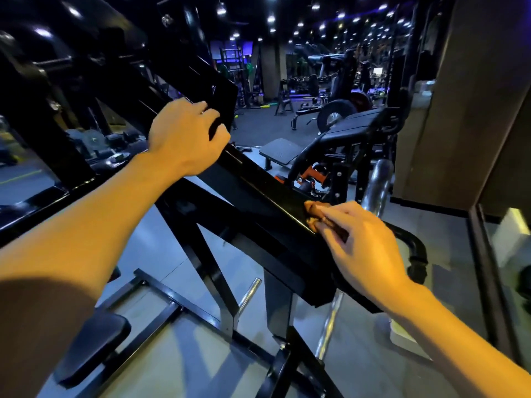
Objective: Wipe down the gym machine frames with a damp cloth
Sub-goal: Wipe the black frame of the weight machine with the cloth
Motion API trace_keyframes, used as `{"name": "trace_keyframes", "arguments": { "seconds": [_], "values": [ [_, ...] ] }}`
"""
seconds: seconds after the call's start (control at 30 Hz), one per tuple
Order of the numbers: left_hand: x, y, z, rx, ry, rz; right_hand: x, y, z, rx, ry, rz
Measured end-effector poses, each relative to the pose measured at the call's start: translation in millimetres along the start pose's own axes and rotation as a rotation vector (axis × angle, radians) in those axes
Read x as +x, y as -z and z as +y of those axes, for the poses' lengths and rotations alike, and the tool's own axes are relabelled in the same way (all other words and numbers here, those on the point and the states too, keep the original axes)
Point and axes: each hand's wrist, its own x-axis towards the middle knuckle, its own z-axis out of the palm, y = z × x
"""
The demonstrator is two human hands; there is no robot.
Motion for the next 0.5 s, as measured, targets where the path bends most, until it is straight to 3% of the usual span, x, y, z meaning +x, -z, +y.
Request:
{"name": "trace_keyframes", "arguments": {
  "seconds": [0.07, 0.23, 0.4, 0.5],
  "values": [
    [2, 0, -6, -0.025, 0.023, 0.025, 13, -5, -2, -0.003, -0.066, 0.043],
    [4, -13, -9, -0.108, 0.032, 0.124, 9, -16, -26, -0.028, 0.082, -0.019],
    [3, -22, -8, -0.159, 0.044, 0.201, 30, -10, -12, -0.016, -0.036, 0.05],
    [4, -24, -9, -0.172, 0.072, 0.203, 49, -26, -35, -0.028, 0.041, 0.035]
  ]
}}
